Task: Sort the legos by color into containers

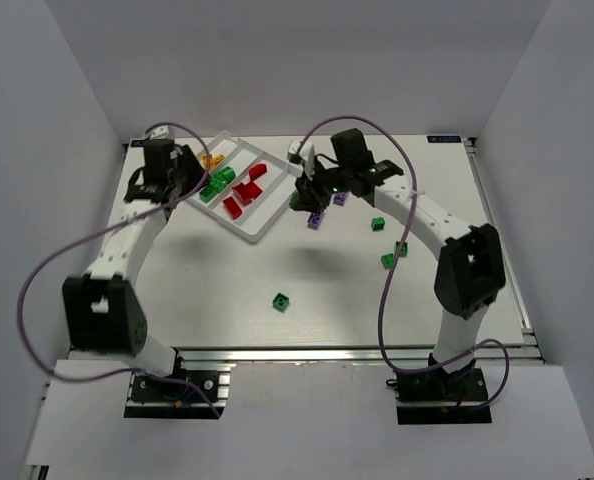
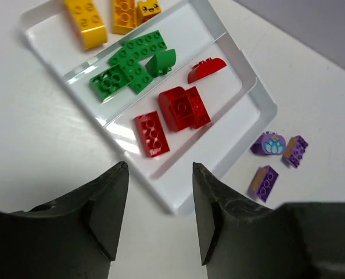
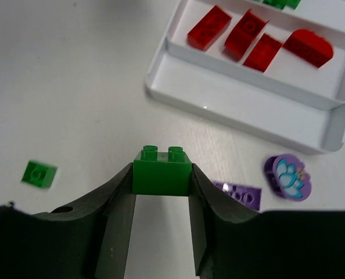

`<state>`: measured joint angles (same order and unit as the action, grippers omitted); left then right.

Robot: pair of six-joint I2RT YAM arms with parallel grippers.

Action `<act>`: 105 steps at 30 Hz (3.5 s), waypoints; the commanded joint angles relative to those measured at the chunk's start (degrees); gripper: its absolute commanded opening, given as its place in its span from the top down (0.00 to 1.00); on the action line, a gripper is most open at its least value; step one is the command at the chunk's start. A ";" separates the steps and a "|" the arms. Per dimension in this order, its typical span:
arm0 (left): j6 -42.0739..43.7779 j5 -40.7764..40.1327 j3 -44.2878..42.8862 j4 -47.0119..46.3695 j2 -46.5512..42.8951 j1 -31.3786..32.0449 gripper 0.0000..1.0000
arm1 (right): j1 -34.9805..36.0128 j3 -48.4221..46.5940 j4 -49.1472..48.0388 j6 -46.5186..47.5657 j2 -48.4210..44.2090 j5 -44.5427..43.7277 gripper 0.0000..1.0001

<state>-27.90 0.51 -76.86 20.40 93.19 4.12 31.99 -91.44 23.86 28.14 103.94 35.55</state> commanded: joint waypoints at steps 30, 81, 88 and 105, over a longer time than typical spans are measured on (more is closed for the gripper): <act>-11.47 -15.98 26.76 35.58 -66.55 -2.10 0.34 | 14.06 -36.61 -62.35 -18.82 48.63 -24.21 1.00; -16.04 -6.06 26.23 36.38 -69.28 -2.10 0.34 | 13.63 -32.75 -69.13 -20.22 43.91 -19.74 0.41; -14.99 -1.84 29.83 27.69 -63.75 -2.10 0.39 | 11.70 -29.59 -62.19 -21.02 39.15 -14.03 0.63; -6.29 -11.74 11.86 8.51 -17.54 3.86 0.30 | 1.42 -14.83 -40.66 -21.56 20.62 5.84 0.51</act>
<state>-36.29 -6.22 -57.74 32.34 69.87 4.43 36.23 -107.74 -20.67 6.17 132.99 37.52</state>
